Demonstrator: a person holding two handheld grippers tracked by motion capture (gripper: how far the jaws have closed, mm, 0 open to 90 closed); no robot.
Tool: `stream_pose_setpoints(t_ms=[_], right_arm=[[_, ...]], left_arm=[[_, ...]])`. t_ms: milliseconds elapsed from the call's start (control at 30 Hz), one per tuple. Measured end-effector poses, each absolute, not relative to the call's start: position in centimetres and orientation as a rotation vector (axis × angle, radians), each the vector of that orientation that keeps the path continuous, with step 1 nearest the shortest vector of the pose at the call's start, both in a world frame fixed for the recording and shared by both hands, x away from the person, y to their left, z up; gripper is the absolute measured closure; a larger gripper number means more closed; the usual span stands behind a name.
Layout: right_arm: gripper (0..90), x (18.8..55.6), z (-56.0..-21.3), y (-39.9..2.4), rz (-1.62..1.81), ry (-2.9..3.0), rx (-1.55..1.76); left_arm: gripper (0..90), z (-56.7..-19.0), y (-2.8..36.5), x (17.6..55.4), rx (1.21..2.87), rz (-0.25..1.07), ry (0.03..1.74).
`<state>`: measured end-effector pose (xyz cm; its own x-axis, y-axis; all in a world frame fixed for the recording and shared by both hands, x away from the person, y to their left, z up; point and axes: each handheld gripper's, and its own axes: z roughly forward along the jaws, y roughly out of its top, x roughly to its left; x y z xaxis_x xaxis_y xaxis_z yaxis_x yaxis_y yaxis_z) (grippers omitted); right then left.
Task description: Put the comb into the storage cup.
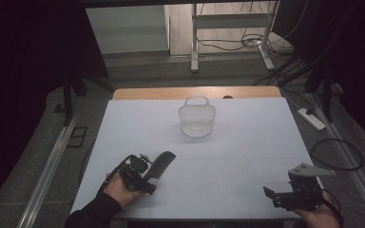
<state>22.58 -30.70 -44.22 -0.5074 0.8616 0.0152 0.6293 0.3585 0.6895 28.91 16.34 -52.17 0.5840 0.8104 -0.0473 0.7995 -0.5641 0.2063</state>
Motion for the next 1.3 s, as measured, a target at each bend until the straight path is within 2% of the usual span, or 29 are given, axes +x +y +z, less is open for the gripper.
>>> stream_pose_setpoints(t_ms=[133, 300, 333, 367, 433, 500, 533, 933, 1300], right_arm=[[0.6, 22.6, -44.2, -30.7, 0.919, 2.277, 1.31], [0.8, 22.6, -44.2, -30.7, 0.914, 2.278, 1.31], [0.8, 22.6, -44.2, -30.7, 0.914, 2.278, 1.31], [0.8, 22.6, -44.3, -30.7, 0.912, 2.278, 1.312], [0.8, 22.6, -44.3, -30.7, 0.912, 2.279, 1.312], [0.9, 22.6, -44.3, -30.6, 0.911, 2.28, 1.31], [1.0, 22.6, -44.3, -30.6, 0.909, 2.28, 1.309], [1.2, 22.6, -44.3, -30.6, 0.905, 2.28, 1.309], [1.3, 22.6, -44.2, -30.6, 0.912, 2.274, 1.306]], left_arm=[[9.1, -51.7, 16.2, 28.7, 2.615, 0.066, 1.338], [32.8, -51.1, 16.2, 28.5, 2.602, 0.075, 1.343], [32.8, -51.1, 16.2, 28.4, 2.597, 0.076, 1.347], [42.4, -50.9, 16.3, 28.3, 2.59, 0.083, 1.346], [52.7, -50.9, 16.3, 28.3, 2.587, 0.081, 1.343], [67.5, -50.8, 16.4, 28.2, 2.571, 0.082, 1.345], [71.4, -50.8, 16.5, 28.3, 2.566, 0.074, 1.35], [72.3, -50.8, 17.5, 28.8, 2.48, -0.026, 1.397], [72.3, -49.9, 17.7, 28.5, 2.425, -0.003, 1.316]])
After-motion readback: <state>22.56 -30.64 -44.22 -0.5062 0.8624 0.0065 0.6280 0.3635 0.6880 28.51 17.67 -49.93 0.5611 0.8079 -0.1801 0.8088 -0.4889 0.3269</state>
